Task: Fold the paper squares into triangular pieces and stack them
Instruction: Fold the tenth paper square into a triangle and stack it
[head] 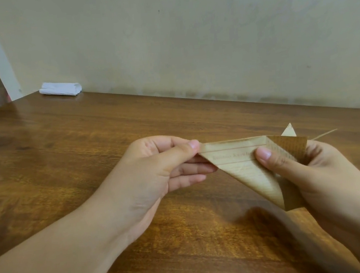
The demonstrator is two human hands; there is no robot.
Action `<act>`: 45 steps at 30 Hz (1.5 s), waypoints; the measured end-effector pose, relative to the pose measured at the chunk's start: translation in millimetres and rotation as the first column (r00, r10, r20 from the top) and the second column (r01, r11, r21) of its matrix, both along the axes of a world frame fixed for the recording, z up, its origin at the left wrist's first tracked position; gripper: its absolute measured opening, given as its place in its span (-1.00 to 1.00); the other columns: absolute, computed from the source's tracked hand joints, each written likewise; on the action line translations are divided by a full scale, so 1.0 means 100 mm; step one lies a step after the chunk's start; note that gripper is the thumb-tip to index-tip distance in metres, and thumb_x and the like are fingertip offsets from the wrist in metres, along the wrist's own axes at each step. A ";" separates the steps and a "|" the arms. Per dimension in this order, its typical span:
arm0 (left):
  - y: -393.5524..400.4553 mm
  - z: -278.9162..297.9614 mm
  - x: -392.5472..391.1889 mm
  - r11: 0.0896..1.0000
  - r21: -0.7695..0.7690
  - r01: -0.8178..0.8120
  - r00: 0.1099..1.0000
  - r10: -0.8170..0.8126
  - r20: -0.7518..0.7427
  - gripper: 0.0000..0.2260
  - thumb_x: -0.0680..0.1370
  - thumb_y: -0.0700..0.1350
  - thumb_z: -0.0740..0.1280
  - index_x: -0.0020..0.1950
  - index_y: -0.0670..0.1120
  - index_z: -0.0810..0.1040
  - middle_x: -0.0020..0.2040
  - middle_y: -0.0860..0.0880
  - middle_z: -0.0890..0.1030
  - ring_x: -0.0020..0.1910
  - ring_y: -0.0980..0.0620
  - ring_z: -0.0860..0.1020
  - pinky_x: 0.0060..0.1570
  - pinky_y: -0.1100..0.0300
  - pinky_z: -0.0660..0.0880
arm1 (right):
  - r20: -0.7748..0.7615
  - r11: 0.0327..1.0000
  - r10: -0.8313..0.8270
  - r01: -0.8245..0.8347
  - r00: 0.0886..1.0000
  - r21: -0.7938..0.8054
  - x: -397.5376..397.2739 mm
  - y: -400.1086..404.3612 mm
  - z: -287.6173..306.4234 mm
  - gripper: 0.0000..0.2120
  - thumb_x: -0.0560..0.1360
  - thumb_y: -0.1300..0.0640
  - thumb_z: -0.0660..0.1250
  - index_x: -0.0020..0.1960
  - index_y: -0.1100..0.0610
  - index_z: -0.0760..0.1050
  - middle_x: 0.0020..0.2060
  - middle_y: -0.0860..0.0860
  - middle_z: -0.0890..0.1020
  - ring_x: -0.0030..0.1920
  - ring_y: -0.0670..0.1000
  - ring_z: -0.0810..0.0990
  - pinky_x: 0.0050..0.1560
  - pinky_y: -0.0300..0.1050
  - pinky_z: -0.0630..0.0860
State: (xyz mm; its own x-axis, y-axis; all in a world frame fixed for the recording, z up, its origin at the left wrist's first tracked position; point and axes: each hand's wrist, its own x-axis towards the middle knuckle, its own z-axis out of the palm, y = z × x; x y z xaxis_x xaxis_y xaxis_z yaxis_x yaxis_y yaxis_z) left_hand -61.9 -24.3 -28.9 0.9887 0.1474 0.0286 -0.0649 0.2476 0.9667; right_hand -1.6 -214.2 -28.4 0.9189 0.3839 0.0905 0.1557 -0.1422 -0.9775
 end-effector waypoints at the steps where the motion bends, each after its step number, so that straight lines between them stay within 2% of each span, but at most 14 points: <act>1: 0.00 0.00 0.00 1.000 0.020 -0.010 1.000 0.010 0.010 -0.79 0.32 -0.16 0.37 -0.12 -0.25 0.63 -0.18 -0.16 0.70 -0.19 -0.01 0.68 -0.23 0.25 0.61 | -0.005 1.000 0.003 -0.003 1.000 0.011 -0.01 0.01 0.01 -0.70 0.19 -0.08 0.55 -0.21 0.11 0.68 -0.32 0.10 0.68 -0.37 -0.02 0.59 -0.44 -0.24 0.48; 3: -0.01 0.00 0.00 0.998 0.050 -0.023 0.999 0.021 0.040 -0.78 0.29 -0.20 0.40 -0.10 -0.23 0.61 -0.18 -0.16 0.70 -0.19 -0.02 0.68 -0.23 0.25 0.61 | -0.018 0.999 0.014 -0.014 1.000 0.032 -0.03 0.03 0.02 -0.79 0.26 -0.04 0.47 -0.26 0.11 0.68 -0.36 0.08 0.67 -0.39 -0.05 0.59 -0.46 -0.27 0.48; 7: -0.04 -0.03 0.01 0.990 0.134 -0.048 0.991 0.031 0.129 -0.78 0.24 -0.25 0.42 -0.14 -0.12 0.68 -0.22 -0.13 0.70 -0.26 0.02 0.68 -0.31 0.29 0.60 | -0.040 1.000 0.029 -0.029 0.999 0.010 -0.07 0.04 0.03 -0.76 0.21 -0.03 0.43 -0.23 0.12 0.68 -0.34 0.09 0.68 -0.39 -0.04 0.59 -0.46 -0.27 0.47; 11: -0.06 -0.05 0.04 0.975 0.205 -0.082 0.980 0.041 0.195 -0.81 0.21 -0.25 0.41 -0.22 -0.10 0.69 -0.30 -0.10 0.69 -0.39 0.09 0.64 -0.38 0.35 0.56 | -0.048 0.999 0.018 -0.021 0.999 -0.050 -0.06 0.03 0.03 -0.65 0.16 -0.08 0.45 -0.16 0.12 0.68 -0.25 0.13 0.70 -0.33 0.03 0.62 -0.36 -0.10 0.47; 14: -0.08 -0.06 0.04 0.972 0.216 -0.089 0.976 0.041 0.215 -0.78 0.18 -0.26 0.41 -0.23 -0.06 0.69 -0.33 -0.10 0.68 -0.44 0.12 0.61 -0.42 0.37 0.53 | -0.029 0.997 0.008 -0.011 1.000 -0.081 -0.04 0.01 0.03 -0.61 0.15 -0.11 0.45 -0.14 0.13 0.67 -0.23 0.13 0.70 -0.28 0.04 0.63 -0.31 -0.09 0.47; 19: -0.11 -0.06 0.05 0.977 0.190 -0.095 0.972 0.050 0.231 -0.79 0.16 -0.27 0.40 -0.27 -0.07 0.69 -0.38 -0.11 0.67 -0.49 0.12 0.59 -0.46 0.40 0.49 | 0.008 0.998 0.013 -0.013 1.000 -0.058 -0.03 0.00 0.04 -0.65 0.19 -0.11 0.44 -0.19 0.14 0.67 -0.32 0.10 0.67 -0.33 -0.02 0.57 -0.28 -0.11 0.43; 22: -0.11 -0.07 0.05 0.975 0.196 -0.103 0.973 0.058 0.222 -0.78 0.18 -0.27 0.42 -0.24 -0.05 0.69 -0.37 -0.12 0.67 -0.49 0.10 0.60 -0.47 0.40 0.49 | 0.038 0.999 0.007 -0.005 0.999 -0.053 -0.03 0.01 0.03 -0.64 0.18 -0.15 0.42 -0.22 0.11 0.67 -0.35 0.07 0.67 -0.34 -0.04 0.57 -0.27 -0.10 0.42; 25: -0.07 -0.08 0.06 0.966 0.249 -0.077 0.978 0.025 0.207 -0.81 0.23 -0.22 0.52 -0.21 0.00 0.70 -0.30 -0.09 0.69 -0.42 0.10 0.63 -0.41 0.37 0.51 | 0.058 0.998 -0.006 0.010 0.998 -0.060 -0.02 0.01 0.03 -0.63 0.17 -0.18 0.42 -0.23 0.09 0.67 -0.34 0.07 0.68 -0.33 -0.02 0.58 -0.25 -0.07 0.44; 31: -0.05 -0.09 0.06 0.959 0.271 -0.077 0.977 0.019 0.210 -0.79 0.18 -0.12 0.43 -0.20 0.00 0.68 -0.27 -0.06 0.70 -0.38 0.11 0.64 -0.38 0.35 0.52 | 0.058 0.999 -0.012 0.014 0.998 -0.040 -0.01 0.01 0.02 -0.61 0.18 -0.16 0.42 -0.22 0.16 0.65 -0.35 0.15 0.65 -0.34 0.00 0.54 -0.27 -0.09 0.40; 38: -0.05 -0.08 0.05 0.954 0.291 -0.073 0.975 0.007 0.220 -0.79 0.16 -0.08 0.43 -0.23 0.04 0.69 -0.28 -0.03 0.70 -0.36 0.12 0.64 -0.36 0.35 0.53 | 0.038 1.000 0.002 -0.002 0.999 -0.004 -0.02 0.01 0.03 -0.67 0.17 -0.11 0.43 -0.26 0.14 0.65 -0.38 0.05 0.64 -0.36 -0.05 0.55 -0.32 -0.17 0.42; 45: -0.06 -0.08 0.05 0.951 0.295 -0.090 0.976 0.025 0.218 -0.78 0.16 -0.09 0.42 -0.22 0.01 0.68 -0.29 -0.03 0.70 -0.37 0.13 0.64 -0.35 0.35 0.53 | 0.024 1.000 0.022 -0.022 0.999 -0.002 -0.02 0.00 0.03 -0.67 0.19 -0.09 0.44 -0.19 0.13 0.68 -0.29 0.11 0.69 -0.31 0.00 0.59 -0.26 -0.09 0.46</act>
State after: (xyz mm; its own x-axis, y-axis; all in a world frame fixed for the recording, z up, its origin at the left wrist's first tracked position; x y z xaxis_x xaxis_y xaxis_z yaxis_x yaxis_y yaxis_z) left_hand -57.2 -29.8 -37.1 0.9455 0.1559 0.2858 -0.2791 -0.0637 0.9581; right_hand -3.4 -213.9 -25.8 0.9077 0.4044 0.1116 0.1819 -0.1397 -0.9734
